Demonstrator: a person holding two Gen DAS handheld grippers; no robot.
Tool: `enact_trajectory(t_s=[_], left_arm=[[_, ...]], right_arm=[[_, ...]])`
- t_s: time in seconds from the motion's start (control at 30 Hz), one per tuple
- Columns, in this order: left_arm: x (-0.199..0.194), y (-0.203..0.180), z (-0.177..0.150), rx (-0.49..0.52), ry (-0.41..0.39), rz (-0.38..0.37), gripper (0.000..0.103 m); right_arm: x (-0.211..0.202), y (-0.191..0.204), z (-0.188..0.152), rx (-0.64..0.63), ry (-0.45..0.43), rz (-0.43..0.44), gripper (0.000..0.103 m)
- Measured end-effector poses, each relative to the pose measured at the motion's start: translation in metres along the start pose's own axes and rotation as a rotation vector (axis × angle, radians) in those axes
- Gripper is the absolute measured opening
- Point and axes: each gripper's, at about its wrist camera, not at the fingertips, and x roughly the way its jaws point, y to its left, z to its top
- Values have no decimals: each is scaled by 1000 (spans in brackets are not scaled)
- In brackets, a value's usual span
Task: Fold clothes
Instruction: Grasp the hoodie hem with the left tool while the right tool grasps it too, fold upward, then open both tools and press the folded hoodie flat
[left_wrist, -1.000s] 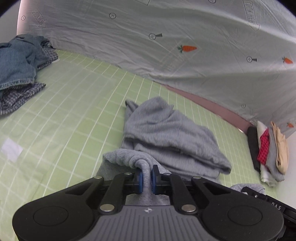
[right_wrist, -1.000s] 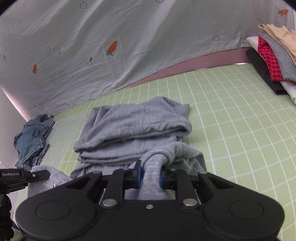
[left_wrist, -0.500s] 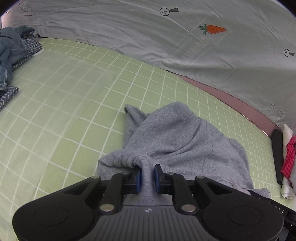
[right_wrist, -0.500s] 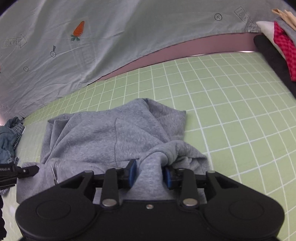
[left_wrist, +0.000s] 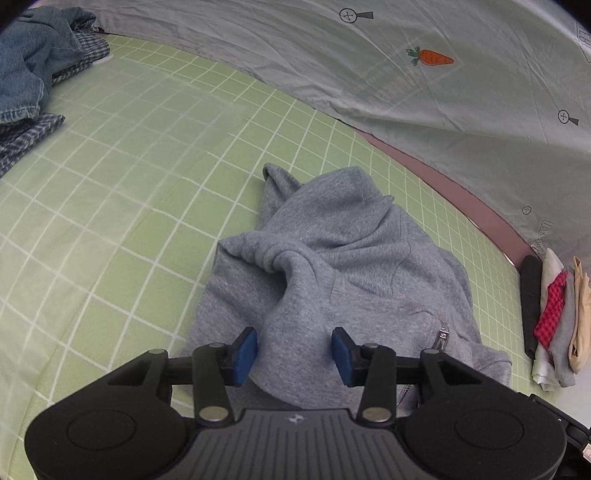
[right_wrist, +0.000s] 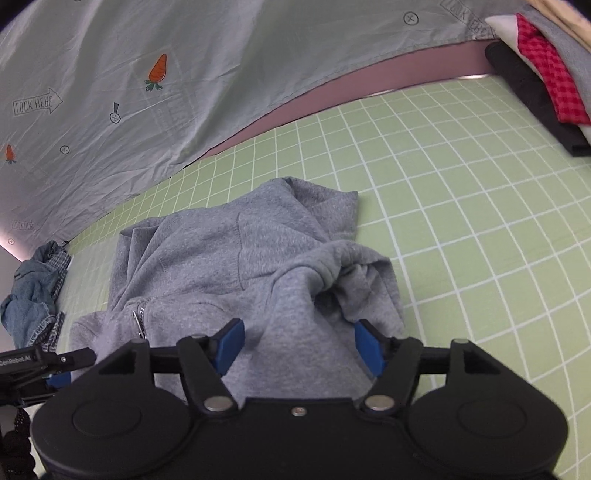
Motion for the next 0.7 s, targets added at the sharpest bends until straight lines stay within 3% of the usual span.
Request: enact_trajectory(t_s=[0.03, 0.13, 0.23, 0.33, 0.37, 0.4, 0.43, 0.47, 0.5, 0.57, 0.7], left_arm=[[1, -1, 1, -4, 8, -17, 10], [2, -7, 12, 5, 6, -54, 6], [2, -10, 40, -23, -30, -103, 6], [5, -7, 89, -154, -156, -143, 15], [3, -7, 105, -189, -217, -133, 20], [-2, -9, 116, -181, -275, -118, 34], [-8, -12, 126, -160, -329, -102, 54], [-12, -15, 133, -122, -369, -70, 65], [-13, -16, 136, -82, -383, -32, 81], [-5, -13, 134, -16, -342, 25, 82], [24, 2, 105, 45, -197, 104, 82]], right_arm=[[2, -1, -1, 7, 12, 18, 40], [4, 3, 3, -15, 24, 56, 14], [6, 8, 25, -29, 10, 111, 9], [11, 3, 73, 28, -68, 136, 10], [13, 1, 91, 52, -102, 131, 14], [13, -1, 106, 69, -144, 120, 23], [9, -1, 120, 71, -209, 104, 34], [5, 1, 127, 47, -256, 76, 53], [1, 4, 131, 8, -282, 42, 63], [-1, 9, 134, -72, -308, -26, 65], [19, 8, 107, -146, -207, -85, 73]])
